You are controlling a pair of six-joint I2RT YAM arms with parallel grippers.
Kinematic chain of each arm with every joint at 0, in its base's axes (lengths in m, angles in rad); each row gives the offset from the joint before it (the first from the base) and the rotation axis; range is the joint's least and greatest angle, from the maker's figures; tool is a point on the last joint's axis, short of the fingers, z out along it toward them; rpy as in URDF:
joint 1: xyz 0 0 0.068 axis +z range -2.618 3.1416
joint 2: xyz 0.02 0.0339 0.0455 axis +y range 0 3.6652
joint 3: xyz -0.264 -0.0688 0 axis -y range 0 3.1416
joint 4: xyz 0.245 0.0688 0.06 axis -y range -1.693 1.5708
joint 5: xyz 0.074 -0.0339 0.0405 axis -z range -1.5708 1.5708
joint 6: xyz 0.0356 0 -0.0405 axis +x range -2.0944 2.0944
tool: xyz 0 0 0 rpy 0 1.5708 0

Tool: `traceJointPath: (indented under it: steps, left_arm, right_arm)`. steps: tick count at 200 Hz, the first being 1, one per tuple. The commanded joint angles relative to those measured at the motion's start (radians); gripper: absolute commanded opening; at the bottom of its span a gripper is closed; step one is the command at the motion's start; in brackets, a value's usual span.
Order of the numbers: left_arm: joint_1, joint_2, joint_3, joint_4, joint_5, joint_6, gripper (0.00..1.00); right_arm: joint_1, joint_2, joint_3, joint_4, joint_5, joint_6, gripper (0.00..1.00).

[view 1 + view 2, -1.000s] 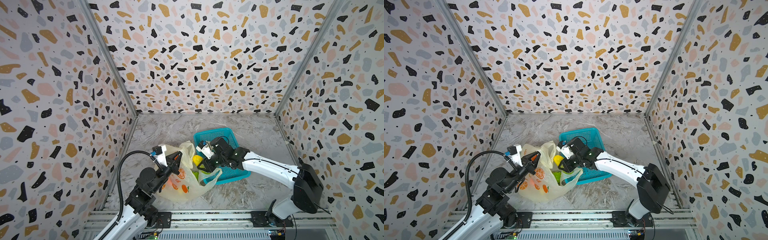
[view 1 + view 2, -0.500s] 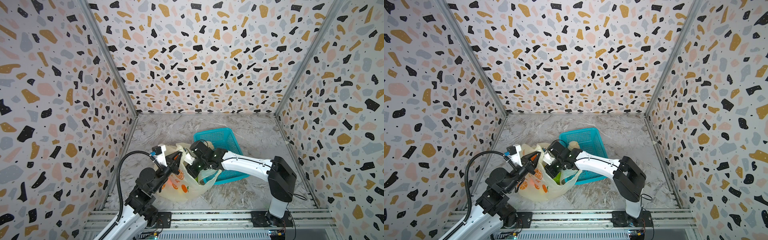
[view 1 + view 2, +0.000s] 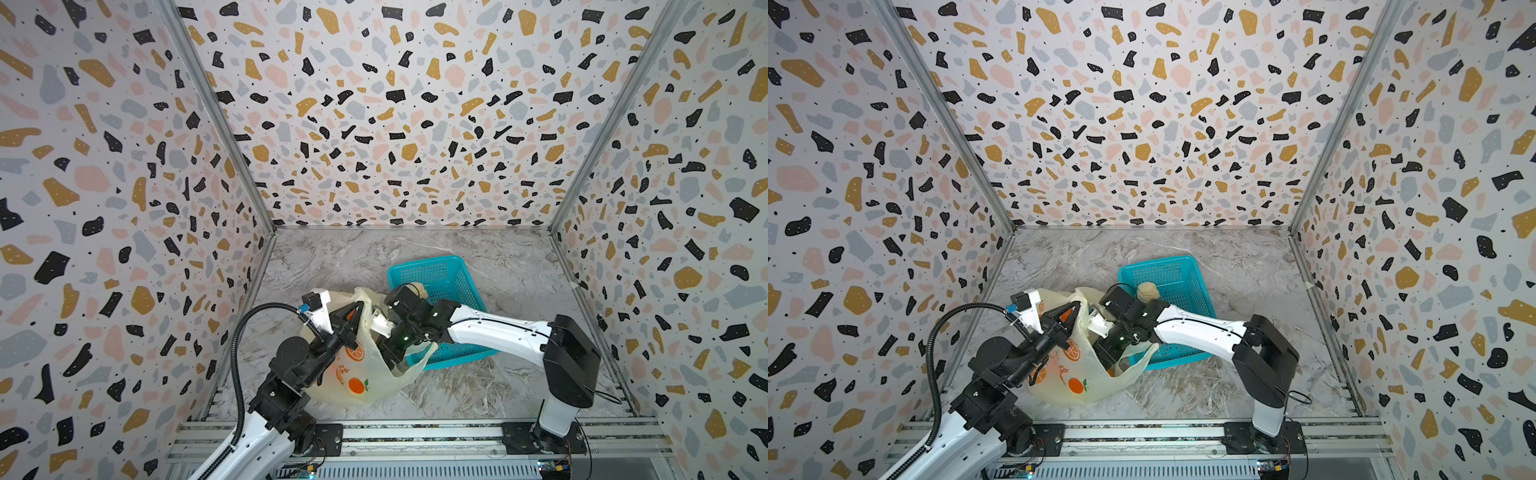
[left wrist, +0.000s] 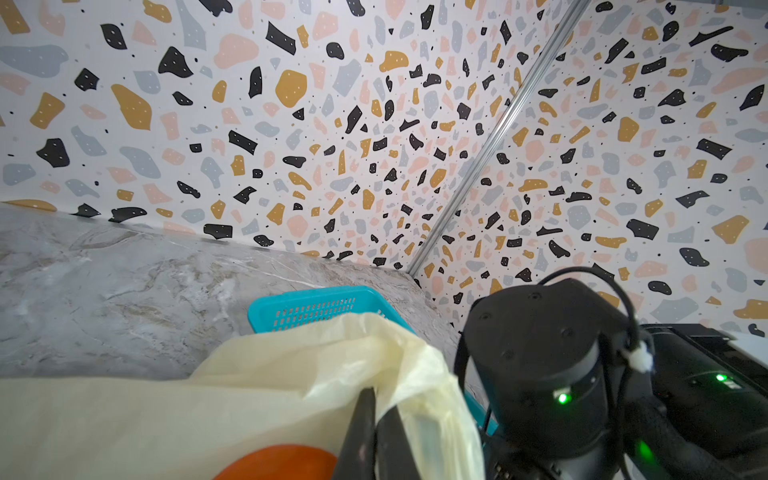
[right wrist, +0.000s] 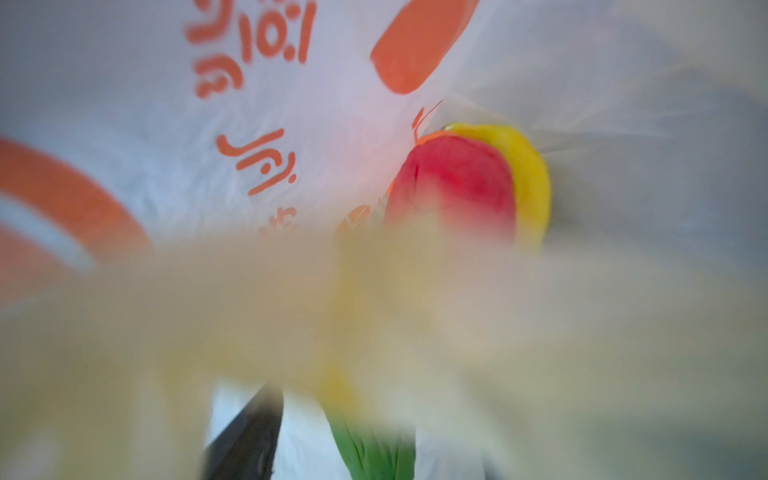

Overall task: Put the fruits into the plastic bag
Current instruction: 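Carry the yellow-green fruit into the held bag and open the right gripper, then return the right gripper to the basket and grasp the white dough ball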

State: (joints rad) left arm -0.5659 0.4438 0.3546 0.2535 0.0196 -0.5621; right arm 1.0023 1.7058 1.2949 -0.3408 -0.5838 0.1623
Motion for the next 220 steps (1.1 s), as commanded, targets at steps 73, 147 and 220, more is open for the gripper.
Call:
traceJointPath:
  steps: [73,147,220]
  left_arm:
    - [0.002,-0.018,-0.005,0.023,-0.043,0.008,0.00]
    - [0.003,-0.040,-0.003,0.004,-0.049,0.018,0.00]
    - [0.003,-0.035,-0.009,0.007,-0.055,0.019,0.00]
  right_arm:
    - [-0.360,-0.262,-0.214,0.193,0.245,0.285,0.73]
    - [-0.391,0.145,0.102,0.060,0.390,0.264,0.81]
    - [-0.394,0.384,0.300,-0.015,0.448,0.220,0.80]
